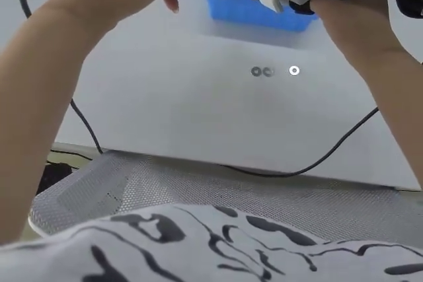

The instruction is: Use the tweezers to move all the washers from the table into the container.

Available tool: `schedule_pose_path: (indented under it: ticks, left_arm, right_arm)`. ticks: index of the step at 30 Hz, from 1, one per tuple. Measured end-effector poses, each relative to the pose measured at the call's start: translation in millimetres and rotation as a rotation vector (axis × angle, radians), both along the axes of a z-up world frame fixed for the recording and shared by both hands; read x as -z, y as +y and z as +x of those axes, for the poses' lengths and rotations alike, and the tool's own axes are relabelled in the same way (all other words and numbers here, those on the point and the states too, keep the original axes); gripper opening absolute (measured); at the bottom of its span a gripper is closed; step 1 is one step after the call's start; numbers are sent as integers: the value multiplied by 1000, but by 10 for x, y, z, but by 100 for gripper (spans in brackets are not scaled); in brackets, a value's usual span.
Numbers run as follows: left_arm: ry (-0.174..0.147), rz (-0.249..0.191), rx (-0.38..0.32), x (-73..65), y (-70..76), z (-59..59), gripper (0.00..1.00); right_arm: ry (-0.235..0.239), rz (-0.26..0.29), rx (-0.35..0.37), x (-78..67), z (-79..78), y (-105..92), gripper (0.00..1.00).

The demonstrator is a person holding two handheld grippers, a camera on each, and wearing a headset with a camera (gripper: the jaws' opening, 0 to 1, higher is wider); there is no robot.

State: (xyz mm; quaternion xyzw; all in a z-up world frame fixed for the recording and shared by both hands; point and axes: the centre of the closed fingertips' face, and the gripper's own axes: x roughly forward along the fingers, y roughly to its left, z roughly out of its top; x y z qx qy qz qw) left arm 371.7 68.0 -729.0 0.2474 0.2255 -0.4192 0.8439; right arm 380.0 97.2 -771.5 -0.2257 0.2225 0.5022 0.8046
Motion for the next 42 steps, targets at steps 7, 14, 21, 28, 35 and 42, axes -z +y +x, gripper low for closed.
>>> schedule_pose_path:
  ticks: [7,14,21,28,35,42]
  left_arm:
    - [19,3,-6,100,14,41,0]
    - [35,11,-8,185,30,61,0]
    - [38,16,-4,231,12,85,0]
    - [50,21,-6,260,13,73,0]
    - [48,32,-2,272,27,77,0]
    - [37,47,6,270,24,69,0]
  right_arm:
    - [19,-15,3,102,24,4,4]
    - [53,-12,10,186,34,19,4]
    - [66,-16,19,252,80,13,4]
    - [77,-24,22,342,100,21,4]
    - [82,-23,21,348,103,31,4]
    - [76,-26,26,329,82,29,4]
